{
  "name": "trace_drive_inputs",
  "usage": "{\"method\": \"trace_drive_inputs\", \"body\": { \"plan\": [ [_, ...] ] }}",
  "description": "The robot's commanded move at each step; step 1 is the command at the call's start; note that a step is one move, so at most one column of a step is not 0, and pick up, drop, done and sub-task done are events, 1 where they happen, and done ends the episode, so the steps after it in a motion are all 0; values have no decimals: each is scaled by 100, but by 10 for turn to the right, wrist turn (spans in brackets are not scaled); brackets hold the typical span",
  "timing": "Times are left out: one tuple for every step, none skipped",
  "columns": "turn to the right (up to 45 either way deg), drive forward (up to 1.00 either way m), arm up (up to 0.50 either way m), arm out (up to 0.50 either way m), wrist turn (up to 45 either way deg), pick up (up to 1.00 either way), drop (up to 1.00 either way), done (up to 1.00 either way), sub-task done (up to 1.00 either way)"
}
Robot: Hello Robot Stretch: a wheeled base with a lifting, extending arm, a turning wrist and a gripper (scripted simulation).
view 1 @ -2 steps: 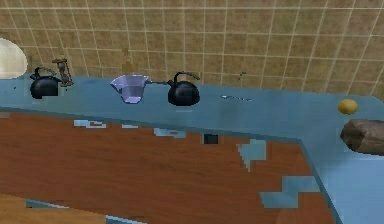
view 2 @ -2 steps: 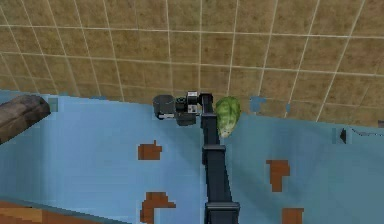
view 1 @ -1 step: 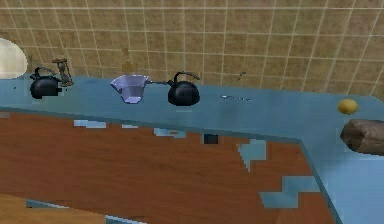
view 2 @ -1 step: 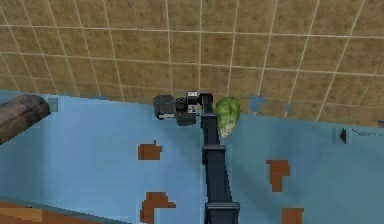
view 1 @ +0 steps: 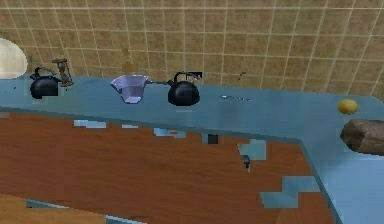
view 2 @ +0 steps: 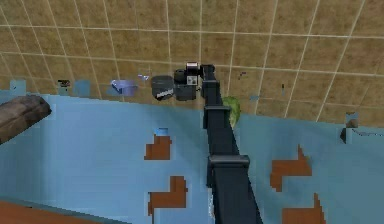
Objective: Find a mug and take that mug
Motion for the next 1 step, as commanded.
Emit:
{"method": "trace_drive_inputs", "body": {
  "plan": [
    [0, 0, 0, 0, 0, 0, 0, 100, 0]
  ]
}}
